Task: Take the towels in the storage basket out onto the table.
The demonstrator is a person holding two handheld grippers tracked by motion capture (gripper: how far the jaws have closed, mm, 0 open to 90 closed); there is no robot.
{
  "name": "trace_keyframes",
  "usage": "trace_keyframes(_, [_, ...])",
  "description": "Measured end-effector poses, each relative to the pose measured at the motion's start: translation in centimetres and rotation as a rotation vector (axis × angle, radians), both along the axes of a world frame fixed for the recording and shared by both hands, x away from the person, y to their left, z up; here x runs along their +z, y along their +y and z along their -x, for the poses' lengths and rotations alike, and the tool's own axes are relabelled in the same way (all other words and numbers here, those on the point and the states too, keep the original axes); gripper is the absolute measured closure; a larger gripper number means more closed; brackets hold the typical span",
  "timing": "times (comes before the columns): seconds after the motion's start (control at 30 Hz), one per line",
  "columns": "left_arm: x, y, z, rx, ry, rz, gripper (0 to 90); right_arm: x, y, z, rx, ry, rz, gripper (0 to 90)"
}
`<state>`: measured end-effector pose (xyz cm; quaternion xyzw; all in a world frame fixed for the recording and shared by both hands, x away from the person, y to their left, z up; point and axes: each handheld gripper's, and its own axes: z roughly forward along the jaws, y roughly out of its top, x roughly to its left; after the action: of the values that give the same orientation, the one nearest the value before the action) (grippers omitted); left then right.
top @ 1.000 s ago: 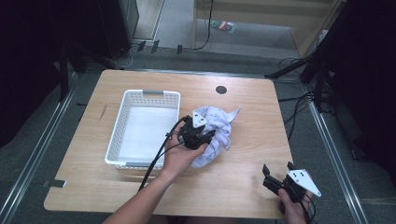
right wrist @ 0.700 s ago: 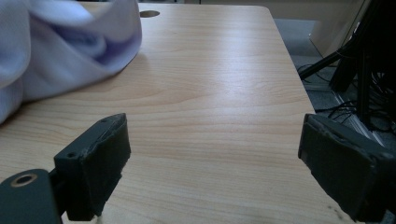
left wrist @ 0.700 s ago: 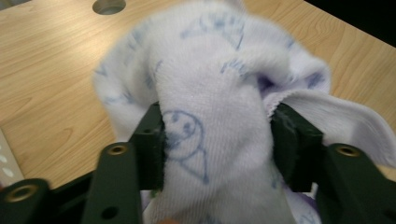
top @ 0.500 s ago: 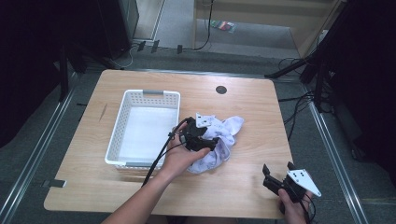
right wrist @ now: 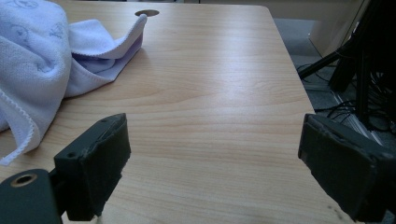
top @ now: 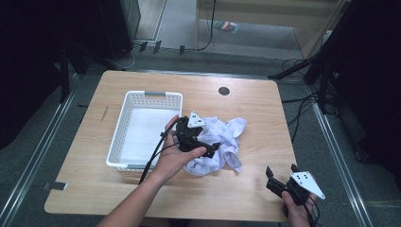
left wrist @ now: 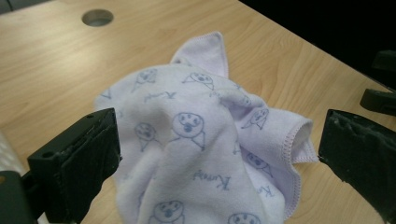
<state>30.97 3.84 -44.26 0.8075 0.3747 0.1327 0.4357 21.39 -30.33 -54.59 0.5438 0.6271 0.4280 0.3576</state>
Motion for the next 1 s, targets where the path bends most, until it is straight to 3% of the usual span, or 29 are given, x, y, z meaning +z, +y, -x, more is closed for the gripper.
trace_keyframes(0.2, [1.2,2.1,0.5,0.035,-0.033,0.019,0.0,0.0,0.0,0.0,0.0,0.003,-0.001,9.2])
trace_keyframes(0.37, [1.6,5.0,0.7,0.089,-0.05,0.031,0.0,0.0,0.0,0.0,-0.002,0.003,0.002,9.2])
trace_keyframes(0.97, [0.5,16.7,1.7,0.305,-0.064,0.06,0.0,0.0,0.1,-0.1,-0.007,0.004,0.01,9.3])
trace_keyframes(1.0, [0.5,16.7,1.7,0.305,-0.064,0.06,0.0,0.0,0.1,-0.1,-0.007,0.004,0.01,9.3])
